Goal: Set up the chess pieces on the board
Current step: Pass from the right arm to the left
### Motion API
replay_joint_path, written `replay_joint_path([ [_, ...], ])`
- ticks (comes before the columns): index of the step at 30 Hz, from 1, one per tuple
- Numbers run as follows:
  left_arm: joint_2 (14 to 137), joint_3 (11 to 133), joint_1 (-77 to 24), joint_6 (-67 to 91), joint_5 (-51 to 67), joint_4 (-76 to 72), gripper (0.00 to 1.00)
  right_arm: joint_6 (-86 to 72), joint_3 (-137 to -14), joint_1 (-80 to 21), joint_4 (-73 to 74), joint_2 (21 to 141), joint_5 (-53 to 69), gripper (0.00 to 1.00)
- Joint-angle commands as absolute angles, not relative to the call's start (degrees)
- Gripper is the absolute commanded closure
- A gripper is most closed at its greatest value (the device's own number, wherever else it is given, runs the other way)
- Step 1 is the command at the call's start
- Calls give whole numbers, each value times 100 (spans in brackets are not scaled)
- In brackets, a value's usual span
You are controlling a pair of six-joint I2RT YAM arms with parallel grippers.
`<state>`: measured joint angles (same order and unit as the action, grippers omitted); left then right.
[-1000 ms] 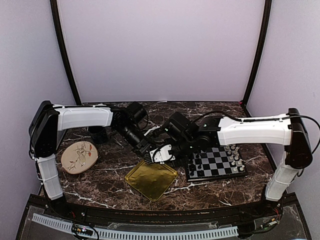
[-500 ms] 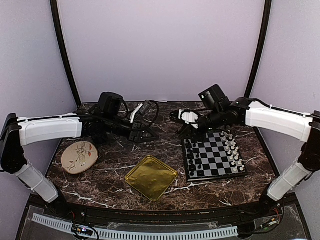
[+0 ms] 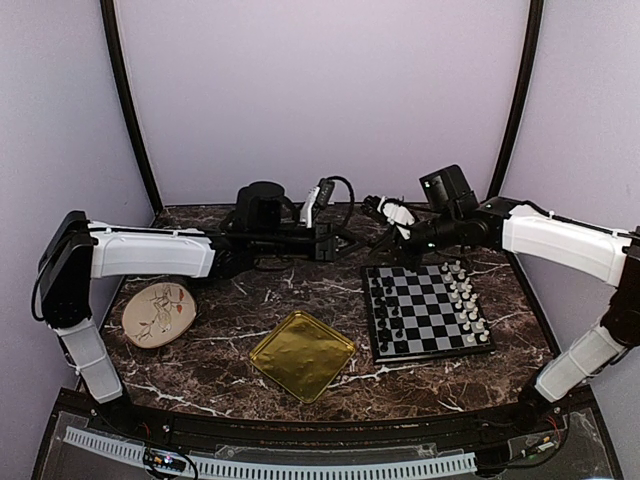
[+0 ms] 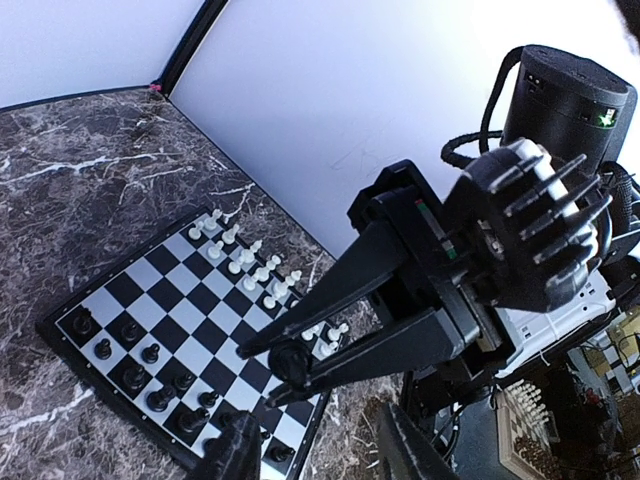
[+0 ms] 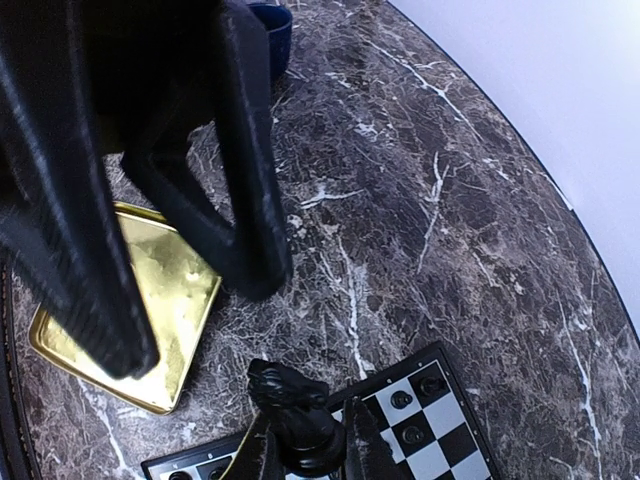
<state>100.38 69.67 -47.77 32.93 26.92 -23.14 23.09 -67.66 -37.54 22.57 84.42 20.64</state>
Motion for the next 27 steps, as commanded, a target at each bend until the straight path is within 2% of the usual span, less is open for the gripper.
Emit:
replay_joint_path([
  [1, 10171, 7466, -4867, 3493, 2538, -2401, 59, 2065, -6708, -3681, 1918, 8244, 1866, 86],
  [22, 10784, 7890, -4922, 3868, 2598, -2384, 81, 2177, -6671, -3666, 1894, 8303, 1912, 85],
  [27, 10909, 8057, -4931, 3858, 2701, -2347, 90, 2202, -6669, -3668, 1904, 8307, 1889, 85],
])
